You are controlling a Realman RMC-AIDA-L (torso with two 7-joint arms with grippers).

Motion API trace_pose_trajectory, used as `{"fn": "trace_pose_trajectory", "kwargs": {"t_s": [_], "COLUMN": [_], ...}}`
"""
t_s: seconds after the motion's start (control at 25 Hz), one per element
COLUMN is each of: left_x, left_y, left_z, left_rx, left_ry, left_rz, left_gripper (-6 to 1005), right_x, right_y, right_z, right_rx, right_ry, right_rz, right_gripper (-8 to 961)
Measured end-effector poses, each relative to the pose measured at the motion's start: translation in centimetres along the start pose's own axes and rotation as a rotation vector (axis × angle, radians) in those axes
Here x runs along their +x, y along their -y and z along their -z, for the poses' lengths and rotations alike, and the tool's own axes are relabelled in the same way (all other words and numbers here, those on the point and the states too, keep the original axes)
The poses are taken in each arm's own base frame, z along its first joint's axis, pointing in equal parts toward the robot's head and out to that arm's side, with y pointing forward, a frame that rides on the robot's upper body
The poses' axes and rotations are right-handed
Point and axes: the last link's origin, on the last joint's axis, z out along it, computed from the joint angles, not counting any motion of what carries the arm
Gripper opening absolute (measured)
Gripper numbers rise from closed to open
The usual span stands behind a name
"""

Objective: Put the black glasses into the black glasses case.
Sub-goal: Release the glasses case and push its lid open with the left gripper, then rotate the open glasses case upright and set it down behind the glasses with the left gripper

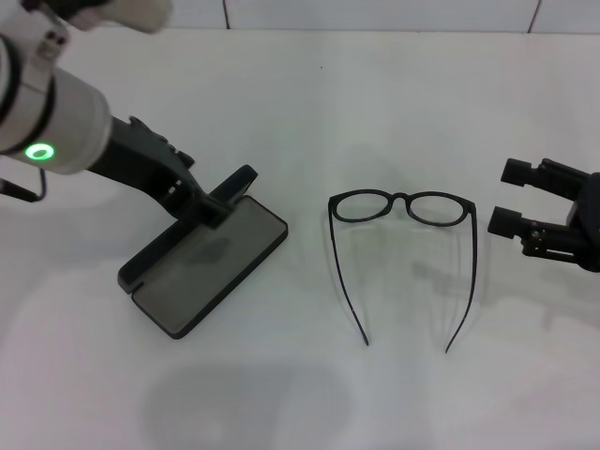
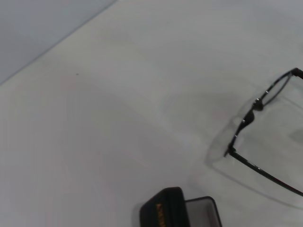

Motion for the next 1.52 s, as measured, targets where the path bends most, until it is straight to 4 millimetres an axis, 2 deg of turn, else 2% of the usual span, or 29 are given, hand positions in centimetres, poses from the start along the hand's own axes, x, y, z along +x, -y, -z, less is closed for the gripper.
{"fn": "trace_pose_trajectory", "kwargs": {"t_s": [0.16, 0.52, 0.92, 1.08, 1.24, 1.52], "left_x": [0.2, -0.5, -0.5, -0.3, -0.1, 0.9], "left_y": [-0.5, 1.5, 1.0, 0.8, 0.7, 1.1], "left_z": [-1.3, -4.6, -5.5, -5.7, -5.5, -4.2], "left_rx": [-0.015, 0.033, 0.052, 0.052, 0.065, 0.135], "left_ry": [0.038, 0.182, 0.237, 0.245, 0.243, 0.207], "left_rz": [-0.010, 0.019, -0.005, -0.017, -0.036, -0.085], "left_gripper": [761, 760, 741, 531, 424, 231], "right_x": [-0.1, 0.2, 0.4, 0.5, 0.6, 0.8], "right_y": [0.0, -0.2, -0.5, -0.5, -0.5, -0.6], "right_z": [-0.2, -0.1, 0.2, 0.2, 0.6, 0.6], "right_rx": [-0.006, -0.008, 0.000, 0.002, 0.015, 0.018], "right_ry": [0.000, 0.010, 0.053, 0.053, 0.059, 0.062], "right_rz": [0.009, 0.014, 0.012, 0.011, 0.009, 0.003], "right_gripper": [855, 855, 854, 854, 854, 854]}}
